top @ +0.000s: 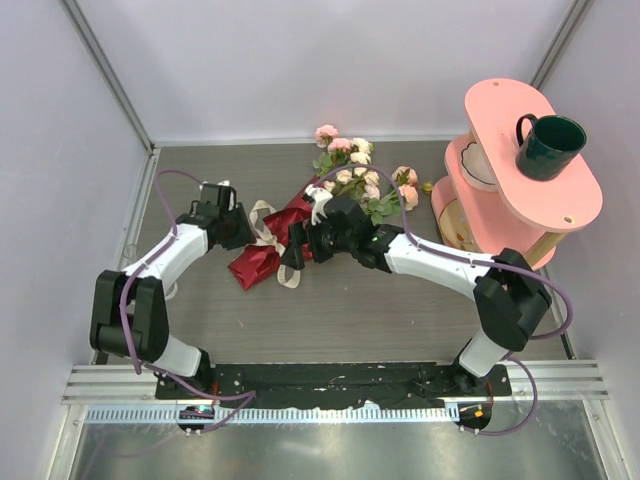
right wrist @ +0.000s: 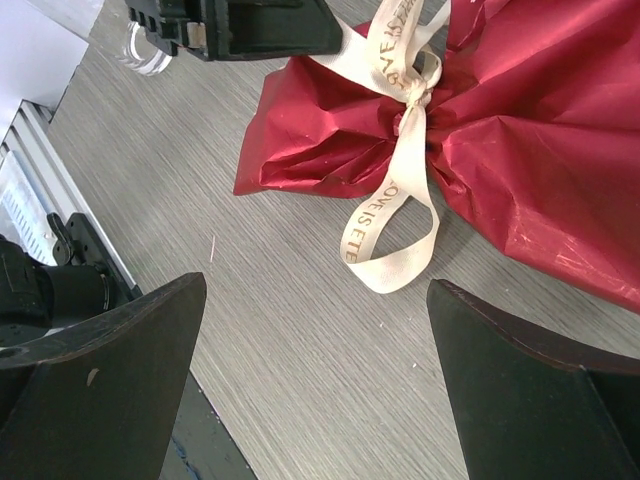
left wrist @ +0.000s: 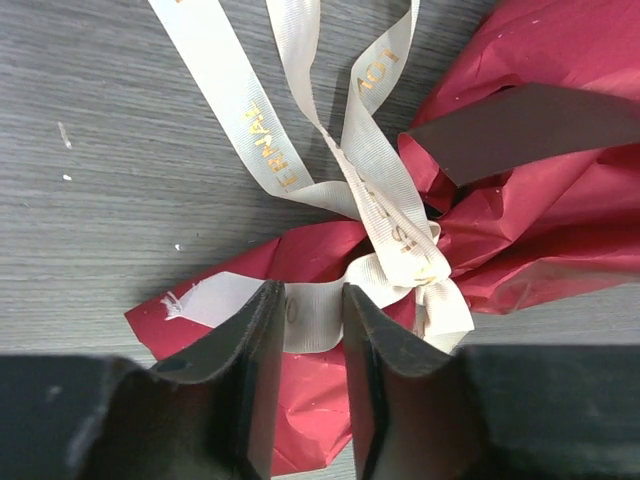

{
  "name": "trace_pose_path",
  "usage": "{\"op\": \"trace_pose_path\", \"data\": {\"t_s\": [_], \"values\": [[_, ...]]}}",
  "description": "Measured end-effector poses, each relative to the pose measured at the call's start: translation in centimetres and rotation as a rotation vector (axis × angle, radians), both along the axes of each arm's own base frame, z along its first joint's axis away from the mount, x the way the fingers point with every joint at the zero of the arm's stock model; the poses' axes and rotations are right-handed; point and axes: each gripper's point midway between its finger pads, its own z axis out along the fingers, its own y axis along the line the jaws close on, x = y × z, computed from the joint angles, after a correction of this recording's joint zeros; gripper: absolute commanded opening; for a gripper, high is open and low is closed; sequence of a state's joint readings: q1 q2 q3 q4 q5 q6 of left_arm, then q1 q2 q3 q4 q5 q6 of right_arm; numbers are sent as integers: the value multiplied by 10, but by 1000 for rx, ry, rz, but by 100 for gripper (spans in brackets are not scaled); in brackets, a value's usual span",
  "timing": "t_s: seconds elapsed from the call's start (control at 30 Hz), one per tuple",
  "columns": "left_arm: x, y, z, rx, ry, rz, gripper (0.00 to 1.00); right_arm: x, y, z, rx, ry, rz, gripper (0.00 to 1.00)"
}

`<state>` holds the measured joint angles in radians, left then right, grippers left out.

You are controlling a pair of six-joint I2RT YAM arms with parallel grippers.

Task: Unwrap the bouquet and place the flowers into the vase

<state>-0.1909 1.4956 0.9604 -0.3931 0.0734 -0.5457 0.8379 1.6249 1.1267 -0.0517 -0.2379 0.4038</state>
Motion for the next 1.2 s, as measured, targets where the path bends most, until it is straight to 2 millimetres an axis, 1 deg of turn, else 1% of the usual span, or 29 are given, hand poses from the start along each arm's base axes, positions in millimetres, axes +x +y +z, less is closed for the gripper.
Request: {"op": "trace_pose_path", "data": {"t_s": [0.03, 0.07, 0.2, 0.27, 0.43, 0.47, 0.5, 0.57, 0.6, 0.7, 0.77, 0.8, 0.83, 0.9, 1.0, 1.13, 1.2], "values": [[0, 0, 1, 0, -4, -2, 28, 0, 0, -1, -2, 3, -1, 98], [0, 0, 3, 0, -8, -3, 21, 0, 0, -2, -3, 6, -2, 98], [0, -1, 13, -7, -33, -10, 13, 0, 1, -8, -9, 25, -8, 97], [0, -1, 17, -10, -45, -11, 0, 1, 2, -12, -13, 36, -12, 95], [0, -3, 24, -17, -52, -19, 0, 5, 4, -15, -8, 67, -51, 83], [0, -3, 25, -21, -53, -20, 0, 7, 5, -15, -4, 73, -63, 79], [-1, -4, 27, -26, -55, -23, 0, 10, 7, -14, 2, 80, -77, 65], [-3, -6, 31, -39, -59, -28, 0, 19, 10, -11, 22, 88, -98, 48], [-3, -7, 33, -45, -62, -31, 0, 24, 14, -9, 47, 101, -112, 35], [-7, -12, 40, -73, -72, -41, 0, 44, 24, -7, 118, 132, -137, 23], [-9, -16, 45, -96, -75, -42, 0, 57, 32, -10, 150, 145, -140, 20], [-10, -18, 47, -106, -75, -43, 0, 63, 36, -13, 166, 152, -139, 15], [-10, -19, 48, -114, -76, -45, 0, 69, 41, -16, 183, 160, -138, 13], [-12, -22, 51, -137, -75, -45, 0, 75, 50, -27, 199, 178, -124, 12], [-15, -29, 55, -170, -68, -53, 0, 76, 60, -45, 210, 209, -104, 11], [-21, -41, 58, -213, -57, -81, 0, 77, 65, -70, 202, 241, -106, 10], [-26, -47, 62, -238, -54, -97, 0, 78, 65, -78, 195, 246, -116, 10]]}}
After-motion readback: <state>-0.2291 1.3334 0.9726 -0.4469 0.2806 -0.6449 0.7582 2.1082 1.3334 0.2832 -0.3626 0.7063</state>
